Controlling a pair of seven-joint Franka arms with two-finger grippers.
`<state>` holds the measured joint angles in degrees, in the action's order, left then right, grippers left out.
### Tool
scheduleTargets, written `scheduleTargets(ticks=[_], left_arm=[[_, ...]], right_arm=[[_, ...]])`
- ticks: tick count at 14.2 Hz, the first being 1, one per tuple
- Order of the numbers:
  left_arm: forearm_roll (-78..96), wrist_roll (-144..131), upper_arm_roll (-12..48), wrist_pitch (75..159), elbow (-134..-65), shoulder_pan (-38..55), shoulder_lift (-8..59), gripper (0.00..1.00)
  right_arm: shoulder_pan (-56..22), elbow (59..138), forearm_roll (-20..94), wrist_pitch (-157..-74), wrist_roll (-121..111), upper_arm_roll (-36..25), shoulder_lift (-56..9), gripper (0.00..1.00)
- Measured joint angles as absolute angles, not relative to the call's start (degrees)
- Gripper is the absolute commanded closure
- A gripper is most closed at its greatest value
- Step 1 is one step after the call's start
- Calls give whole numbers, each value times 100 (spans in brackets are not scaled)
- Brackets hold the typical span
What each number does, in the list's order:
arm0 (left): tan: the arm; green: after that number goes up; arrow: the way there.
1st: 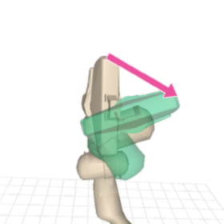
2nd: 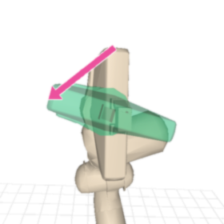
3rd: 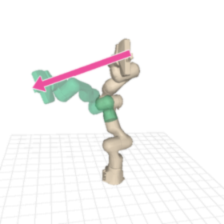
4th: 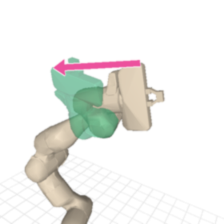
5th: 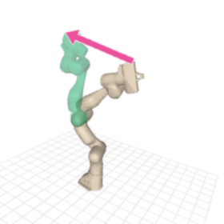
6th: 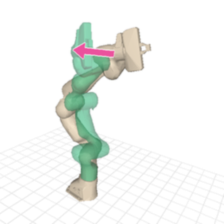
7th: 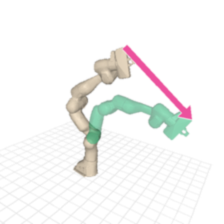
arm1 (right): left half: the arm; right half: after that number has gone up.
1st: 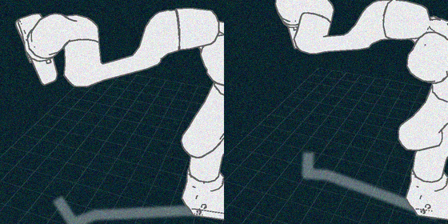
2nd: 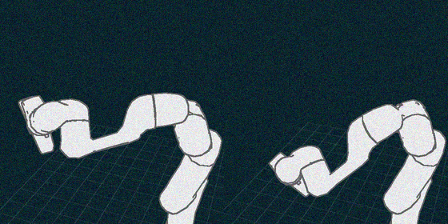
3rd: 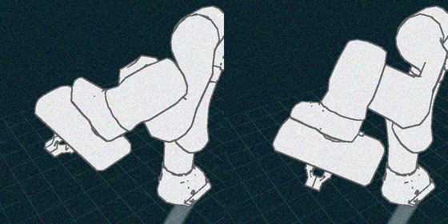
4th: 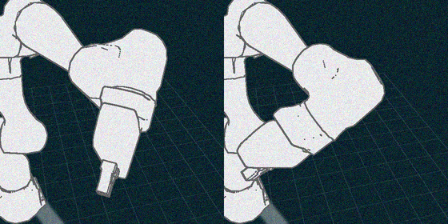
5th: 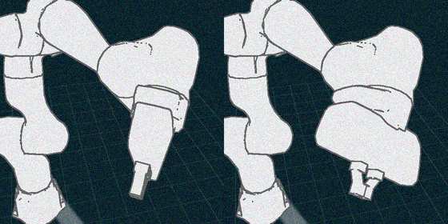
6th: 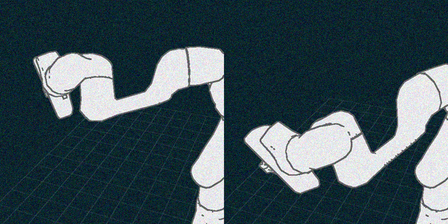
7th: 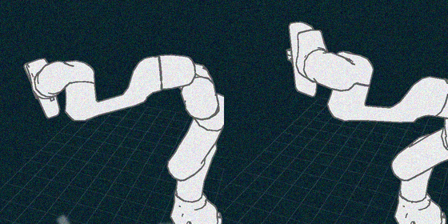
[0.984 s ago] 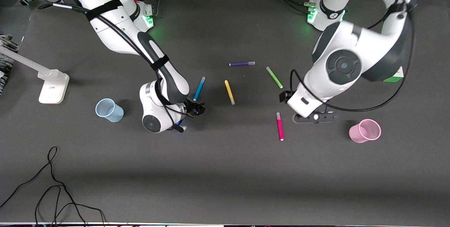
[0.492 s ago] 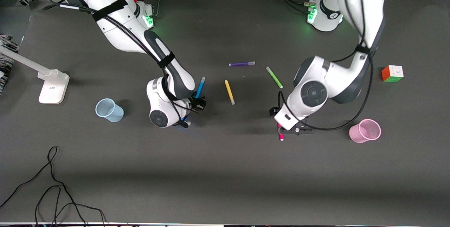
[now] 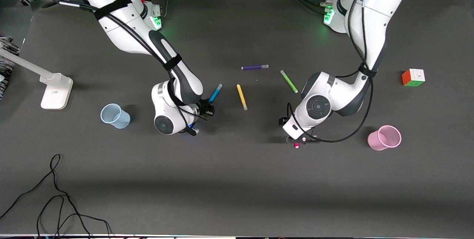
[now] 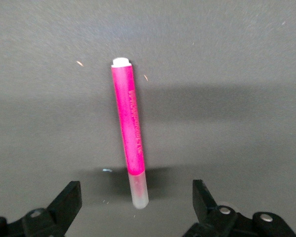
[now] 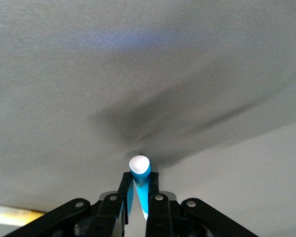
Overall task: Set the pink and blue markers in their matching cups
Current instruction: 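Lift the blue marker over the blue cup while the left gripper lifts pink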
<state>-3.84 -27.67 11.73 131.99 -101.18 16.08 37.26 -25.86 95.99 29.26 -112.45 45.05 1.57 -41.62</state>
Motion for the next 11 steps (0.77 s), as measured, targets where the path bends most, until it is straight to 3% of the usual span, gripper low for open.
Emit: scheduleTargets(ticks=[2,4,6,11], left_arm=[[-386,-2767,1173,13291,-10144,1617,3866,4],[-387,-2768,1172,13303,-10144,1618,3928,34],[-387,-2772,1168,13303,-10139,1616,3924,56],[-387,-2944,1163,13276,-10107,1610,3880,87]], right_arm=[[-2589,9600,2925,-11184,4505,131,-3937,100],[-2590,9600,2893,-10895,4505,-1,-3577,100],[-2581,9601,2596,-10533,4505,-196,-3146,100],[-2569,9903,825,-10244,4463,-628,-1928,100]])
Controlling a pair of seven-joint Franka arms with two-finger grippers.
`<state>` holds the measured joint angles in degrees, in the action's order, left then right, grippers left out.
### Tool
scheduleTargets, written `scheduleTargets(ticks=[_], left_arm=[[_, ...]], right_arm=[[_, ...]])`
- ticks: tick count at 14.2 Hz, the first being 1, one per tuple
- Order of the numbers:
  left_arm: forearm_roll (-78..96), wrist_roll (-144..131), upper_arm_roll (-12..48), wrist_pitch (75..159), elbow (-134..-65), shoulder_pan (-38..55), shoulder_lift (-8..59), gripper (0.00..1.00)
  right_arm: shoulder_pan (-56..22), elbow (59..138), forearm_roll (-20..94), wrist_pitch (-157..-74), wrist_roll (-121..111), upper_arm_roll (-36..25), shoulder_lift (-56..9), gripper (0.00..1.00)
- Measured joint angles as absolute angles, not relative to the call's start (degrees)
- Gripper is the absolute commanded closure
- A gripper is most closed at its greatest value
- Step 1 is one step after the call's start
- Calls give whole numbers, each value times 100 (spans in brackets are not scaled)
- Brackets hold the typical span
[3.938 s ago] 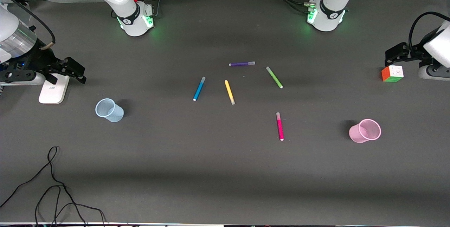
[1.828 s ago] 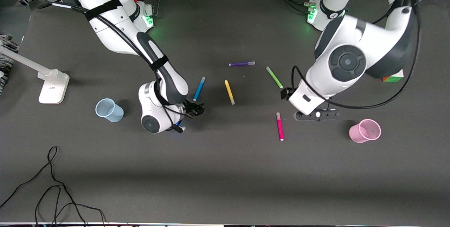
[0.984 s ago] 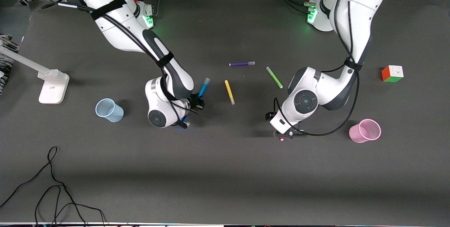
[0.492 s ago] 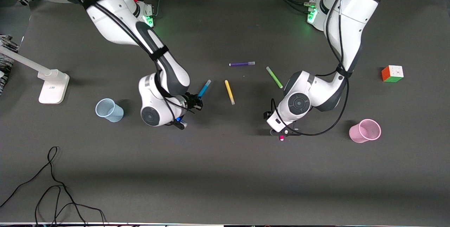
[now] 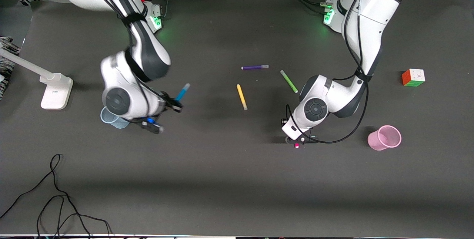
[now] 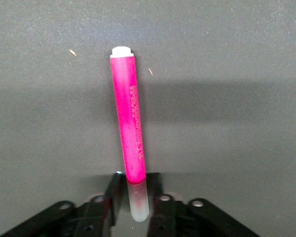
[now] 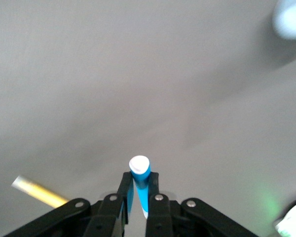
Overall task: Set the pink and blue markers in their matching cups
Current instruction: 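Lift the blue marker over the blue cup while the left gripper lifts pink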
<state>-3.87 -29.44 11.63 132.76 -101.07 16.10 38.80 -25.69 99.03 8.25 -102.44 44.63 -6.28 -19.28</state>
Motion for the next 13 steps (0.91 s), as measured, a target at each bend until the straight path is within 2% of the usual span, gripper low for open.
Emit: scheduleTargets(ticks=[2,4,7,10,13], left_arm=[[-387,-3000,1163,13274,-10104,1610,3879,88],[-387,-3021,1163,13272,-10102,1611,3879,88],[-387,-3045,1163,13124,-10046,1609,3880,89],[-387,-3042,1157,12189,-9623,1561,3789,89],[-110,-2663,1155,10894,-9229,1261,3183,89]], right_arm=[[-2561,10190,114,-10497,4295,-767,-1470,100],[-2563,10733,-457,-11112,4083,-831,-977,100],[-2574,11601,-678,-11982,3076,-1271,-323,100],[-2551,12044,-1043,-12231,2027,-1984,78,100],[-2545,12534,-1419,-12917,1861,-2303,288,100]])
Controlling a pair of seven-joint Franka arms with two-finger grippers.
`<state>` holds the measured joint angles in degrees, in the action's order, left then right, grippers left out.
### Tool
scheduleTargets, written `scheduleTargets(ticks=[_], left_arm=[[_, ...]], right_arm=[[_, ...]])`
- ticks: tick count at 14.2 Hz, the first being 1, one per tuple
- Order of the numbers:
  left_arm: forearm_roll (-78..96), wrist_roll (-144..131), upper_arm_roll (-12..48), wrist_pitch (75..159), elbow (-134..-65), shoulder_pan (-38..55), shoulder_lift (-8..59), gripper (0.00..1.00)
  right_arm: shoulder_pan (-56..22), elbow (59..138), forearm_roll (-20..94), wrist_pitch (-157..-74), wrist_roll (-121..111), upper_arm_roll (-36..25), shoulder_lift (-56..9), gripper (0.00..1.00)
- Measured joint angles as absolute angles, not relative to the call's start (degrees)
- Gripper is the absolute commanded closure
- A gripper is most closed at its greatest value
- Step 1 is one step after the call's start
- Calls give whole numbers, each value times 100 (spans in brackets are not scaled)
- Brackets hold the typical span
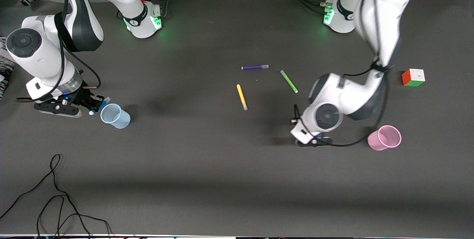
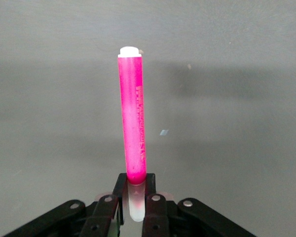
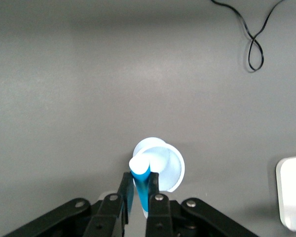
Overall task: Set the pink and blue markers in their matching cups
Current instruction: 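Lift the blue marker over the blue cup while the left gripper lifts pink, then drop the blue marker into the blue cup while the left gripper carries pink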
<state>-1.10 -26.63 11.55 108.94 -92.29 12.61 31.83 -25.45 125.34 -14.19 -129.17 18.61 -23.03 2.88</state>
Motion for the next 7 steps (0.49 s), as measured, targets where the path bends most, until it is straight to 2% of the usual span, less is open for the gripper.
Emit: scheduleTargets(ticks=[4,7], left_arm=[[231,-971,1120,8840,-8995,167,2092,88],[168,297,1074,7731,-8613,-830,1752,88]], right_arm=[[-2548,12965,-1469,-13858,1753,-2399,116,100],[-2546,12999,-1470,-14236,1481,-2564,-93,100]])
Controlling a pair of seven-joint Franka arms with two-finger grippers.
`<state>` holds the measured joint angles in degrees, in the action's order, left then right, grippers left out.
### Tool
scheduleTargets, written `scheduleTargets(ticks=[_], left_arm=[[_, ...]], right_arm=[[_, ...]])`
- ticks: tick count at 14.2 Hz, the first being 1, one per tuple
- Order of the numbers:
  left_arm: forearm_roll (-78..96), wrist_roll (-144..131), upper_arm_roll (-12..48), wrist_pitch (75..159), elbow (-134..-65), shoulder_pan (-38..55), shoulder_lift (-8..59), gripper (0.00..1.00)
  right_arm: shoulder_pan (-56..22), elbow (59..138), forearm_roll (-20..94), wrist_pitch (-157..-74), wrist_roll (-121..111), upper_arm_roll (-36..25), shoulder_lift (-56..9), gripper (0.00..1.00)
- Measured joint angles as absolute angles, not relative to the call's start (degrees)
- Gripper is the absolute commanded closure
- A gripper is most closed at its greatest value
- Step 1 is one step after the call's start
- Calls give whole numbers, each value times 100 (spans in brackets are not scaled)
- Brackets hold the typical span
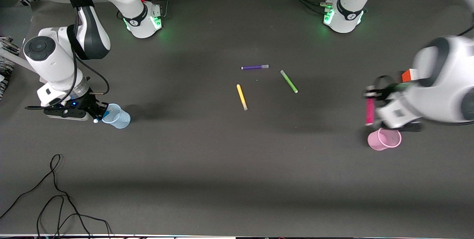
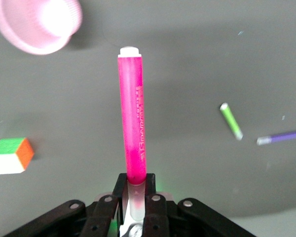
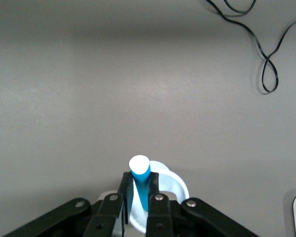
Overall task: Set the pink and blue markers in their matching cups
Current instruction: 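Drop the blue marker into the blue cup while the left gripper carries pink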
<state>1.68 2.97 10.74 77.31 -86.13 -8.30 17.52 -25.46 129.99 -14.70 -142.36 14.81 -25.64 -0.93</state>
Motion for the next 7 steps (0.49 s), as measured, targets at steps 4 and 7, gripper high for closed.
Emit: scheduleTargets(ticks=[4,7], left_arm=[[-426,1349,1065,7405,-8233,-1552,1749,88],[-721,1501,1093,7409,-8221,-1627,1929,88]], right_arm=[[-2544,13264,-1470,-14755,1372,-2695,-219,100],[-2544,13522,-1470,-15185,1372,-2707,-355,6]])
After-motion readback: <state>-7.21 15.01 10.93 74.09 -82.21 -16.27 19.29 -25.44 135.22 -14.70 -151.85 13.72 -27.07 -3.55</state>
